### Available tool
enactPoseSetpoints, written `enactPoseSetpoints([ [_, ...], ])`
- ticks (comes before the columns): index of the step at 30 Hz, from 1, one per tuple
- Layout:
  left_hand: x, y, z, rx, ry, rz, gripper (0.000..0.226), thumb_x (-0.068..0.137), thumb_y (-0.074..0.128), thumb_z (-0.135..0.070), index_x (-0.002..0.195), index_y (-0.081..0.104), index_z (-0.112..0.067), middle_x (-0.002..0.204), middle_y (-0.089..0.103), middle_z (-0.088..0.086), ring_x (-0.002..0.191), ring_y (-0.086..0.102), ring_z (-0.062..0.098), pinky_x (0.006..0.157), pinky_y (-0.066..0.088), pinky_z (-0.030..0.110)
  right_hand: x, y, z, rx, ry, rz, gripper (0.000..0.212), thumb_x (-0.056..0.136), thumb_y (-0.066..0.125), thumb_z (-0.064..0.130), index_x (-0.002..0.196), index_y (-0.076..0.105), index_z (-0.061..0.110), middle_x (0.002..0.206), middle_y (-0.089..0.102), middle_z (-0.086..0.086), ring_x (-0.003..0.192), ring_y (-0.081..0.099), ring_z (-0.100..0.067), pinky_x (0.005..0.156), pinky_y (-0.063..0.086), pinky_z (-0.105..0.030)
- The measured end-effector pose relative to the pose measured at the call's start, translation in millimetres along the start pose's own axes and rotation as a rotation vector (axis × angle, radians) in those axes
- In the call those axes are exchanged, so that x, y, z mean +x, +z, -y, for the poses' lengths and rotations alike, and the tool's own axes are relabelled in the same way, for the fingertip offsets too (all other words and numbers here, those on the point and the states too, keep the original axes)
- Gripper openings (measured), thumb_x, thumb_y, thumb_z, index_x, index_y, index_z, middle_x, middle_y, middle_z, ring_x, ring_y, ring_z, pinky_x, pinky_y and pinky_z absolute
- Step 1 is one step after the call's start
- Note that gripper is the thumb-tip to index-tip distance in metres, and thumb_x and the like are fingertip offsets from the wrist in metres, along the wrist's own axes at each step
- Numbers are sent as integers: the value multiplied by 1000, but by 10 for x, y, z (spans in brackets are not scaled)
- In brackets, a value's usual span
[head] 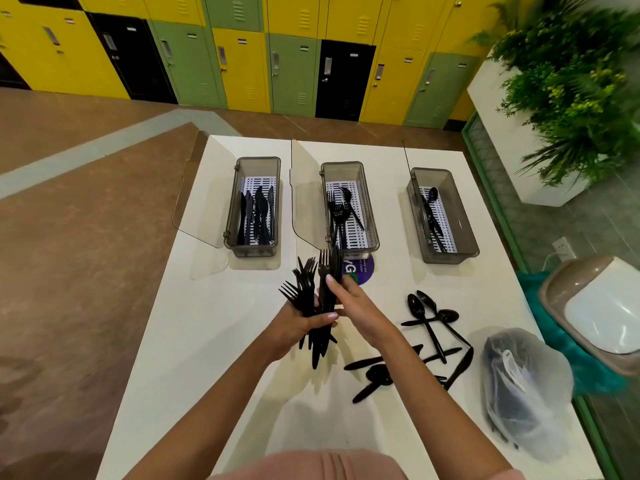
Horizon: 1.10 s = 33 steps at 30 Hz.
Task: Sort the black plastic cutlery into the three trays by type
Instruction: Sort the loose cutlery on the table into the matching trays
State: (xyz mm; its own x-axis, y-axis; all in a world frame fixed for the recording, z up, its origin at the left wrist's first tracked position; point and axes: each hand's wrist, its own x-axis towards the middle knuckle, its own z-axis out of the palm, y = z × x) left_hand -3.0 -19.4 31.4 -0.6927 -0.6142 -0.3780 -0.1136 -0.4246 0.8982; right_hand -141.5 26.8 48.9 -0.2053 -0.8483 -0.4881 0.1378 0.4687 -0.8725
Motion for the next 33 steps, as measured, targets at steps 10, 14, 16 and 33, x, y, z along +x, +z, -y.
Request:
enactPoseSetpoints([
  [10,27,31,25,21,37,-165,25,78,74,-2,68,54,-16,89,71,19,91,71,30,81,56,33,92,-150,-20,30,-134,-166,20,92,61,13,104,63,-4,97,73,-16,82,70,-23,73,58,-31],
  [14,51,49,57,8,34,-214,31,74,77,-4,69,49,-15,84,68,17,92,70,35,85,52,42,114,-161,-28,24,-120,-235,26,89,65,12,101,60,-10,90,69,-23,75,65,-23,62,56,-25],
  [16,58,54,76,25,28,-241,33,69,82,-9,66,50,-19,79,61,15,91,69,38,83,50,42,123,-156,-30,33,-118,-261,25,87,68,12,98,61,-8,89,69,-25,74,65,-24,57,55,-24],
  [33,-48,-135,85,55,49,-357,36,73,79,-7,66,44,-15,61,44,-3,56,47,6,58,41,17,206,92,-19,73,-106,-73,27,84,69,5,111,66,1,104,73,-15,97,70,-25,83,57,-35],
])
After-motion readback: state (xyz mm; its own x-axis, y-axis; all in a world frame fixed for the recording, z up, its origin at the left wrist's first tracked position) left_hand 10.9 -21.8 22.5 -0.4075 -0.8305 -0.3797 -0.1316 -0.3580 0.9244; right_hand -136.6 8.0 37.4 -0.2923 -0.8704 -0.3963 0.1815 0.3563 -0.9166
